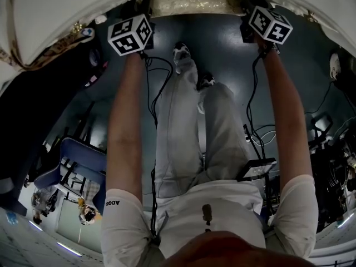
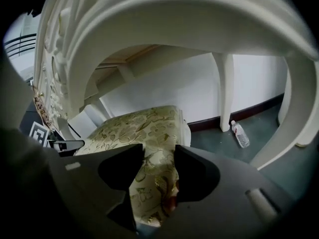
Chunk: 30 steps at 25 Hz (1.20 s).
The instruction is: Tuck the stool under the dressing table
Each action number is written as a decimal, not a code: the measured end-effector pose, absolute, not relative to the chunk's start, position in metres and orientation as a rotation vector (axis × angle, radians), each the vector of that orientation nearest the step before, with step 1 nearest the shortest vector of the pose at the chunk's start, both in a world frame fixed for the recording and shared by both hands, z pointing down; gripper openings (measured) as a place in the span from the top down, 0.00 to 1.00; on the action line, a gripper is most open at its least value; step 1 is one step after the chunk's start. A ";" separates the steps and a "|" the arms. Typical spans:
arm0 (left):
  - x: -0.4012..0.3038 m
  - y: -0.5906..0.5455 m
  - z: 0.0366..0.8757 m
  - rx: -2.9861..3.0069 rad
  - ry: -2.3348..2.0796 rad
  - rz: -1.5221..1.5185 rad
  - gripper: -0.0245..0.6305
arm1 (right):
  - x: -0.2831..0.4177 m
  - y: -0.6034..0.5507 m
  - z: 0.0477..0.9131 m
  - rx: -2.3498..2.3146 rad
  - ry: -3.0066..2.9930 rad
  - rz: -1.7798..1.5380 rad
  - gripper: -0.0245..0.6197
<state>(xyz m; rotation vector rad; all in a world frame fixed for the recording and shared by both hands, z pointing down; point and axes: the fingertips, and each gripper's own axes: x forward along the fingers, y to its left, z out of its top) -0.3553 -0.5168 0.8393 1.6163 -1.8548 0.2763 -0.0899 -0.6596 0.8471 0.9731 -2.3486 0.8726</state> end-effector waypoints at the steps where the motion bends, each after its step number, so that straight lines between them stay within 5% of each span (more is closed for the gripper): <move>1: -0.357 -0.518 0.839 1.621 -1.863 0.267 0.66 | -0.092 -0.661 0.847 0.972 -2.358 0.866 0.63; 18: -0.344 -0.510 0.813 1.704 -1.928 0.271 0.67 | -0.077 -0.654 0.840 1.016 -2.366 0.819 0.54; 30: -0.285 -0.416 0.770 1.647 -1.873 0.345 0.95 | -0.016 -0.555 0.797 0.970 -2.300 0.811 0.95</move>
